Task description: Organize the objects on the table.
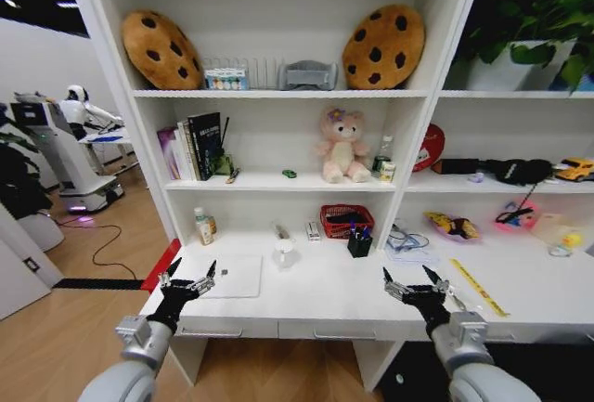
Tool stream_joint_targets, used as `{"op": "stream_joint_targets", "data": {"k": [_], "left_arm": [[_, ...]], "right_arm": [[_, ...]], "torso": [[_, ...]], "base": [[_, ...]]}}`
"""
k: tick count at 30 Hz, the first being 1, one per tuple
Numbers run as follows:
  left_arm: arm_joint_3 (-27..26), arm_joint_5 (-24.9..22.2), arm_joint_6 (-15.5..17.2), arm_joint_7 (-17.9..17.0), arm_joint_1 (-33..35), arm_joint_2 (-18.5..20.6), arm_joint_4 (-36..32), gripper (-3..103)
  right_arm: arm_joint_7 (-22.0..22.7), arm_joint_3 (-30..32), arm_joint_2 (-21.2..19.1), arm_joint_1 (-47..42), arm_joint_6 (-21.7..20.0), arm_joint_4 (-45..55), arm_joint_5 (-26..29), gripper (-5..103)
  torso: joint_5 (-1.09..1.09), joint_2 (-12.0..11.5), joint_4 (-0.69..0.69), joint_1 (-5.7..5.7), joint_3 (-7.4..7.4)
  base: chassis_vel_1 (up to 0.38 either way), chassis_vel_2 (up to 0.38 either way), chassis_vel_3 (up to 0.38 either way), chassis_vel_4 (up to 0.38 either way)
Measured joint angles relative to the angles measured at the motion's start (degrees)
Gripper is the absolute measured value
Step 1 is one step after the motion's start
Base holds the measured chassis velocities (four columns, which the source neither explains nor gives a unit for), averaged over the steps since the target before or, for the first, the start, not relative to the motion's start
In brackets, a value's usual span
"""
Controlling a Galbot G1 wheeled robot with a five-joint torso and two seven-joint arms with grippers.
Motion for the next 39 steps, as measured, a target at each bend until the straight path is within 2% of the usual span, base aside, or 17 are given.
{"op": "stream_joint_targets", "data": {"k": [2, 7, 10, 20, 39], "left_arm": [[0.0, 0.0, 0.0, 0.0, 0.0, 0.0, 0.0, 100], [0.0, 0.0, 0.0, 0.0, 0.0, 0.0, 0.0, 100], [0.0, 0.0, 0.0, 0.0, 0.0, 0.0, 0.0, 100], [0.0, 0.0, 0.0, 0.0, 0.0, 0.0, 0.0, 100], [0.0, 0.0, 0.0, 0.0, 0.0, 0.0, 0.0, 100]], "right_arm": [[0.0, -0.1, 0.0, 0.4, 1.7, -0.9, 0.3, 100], [0.6, -0.1, 0.1, 0.7, 3.7, -1.8, 2.1, 100], [1.0, 0.2, 0.3, 0.5, 3.7, -1.8, 2.4, 100], [0.8, 0.2, 0.7, 0.5, 2.3, -1.3, 2.4, 100], [0.1, 0.3, 0.1, 1.3, 1.9, -1.4, 2.7, 100]], "torso": [[-0.07, 0.0, 0.0, 0.01, 0.0], [-0.07, 0.0, 0.01, 0.0, 0.0], [-0.01, 0.0, 0.0, 0.0, 0.0], [-0.04, 0.0, 0.0, 0.01, 0.0], [-0.05, 0.0, 0.0, -0.01, -0.01]], "base": [[0.165, 0.159, -0.166, -0.172], [0.111, 0.105, -0.102, -0.118], [0.024, 0.013, -0.017, -0.021], [-0.001, -0.018, 0.01, 0.011], [0.143, -0.136, -0.139, 0.126]]}}
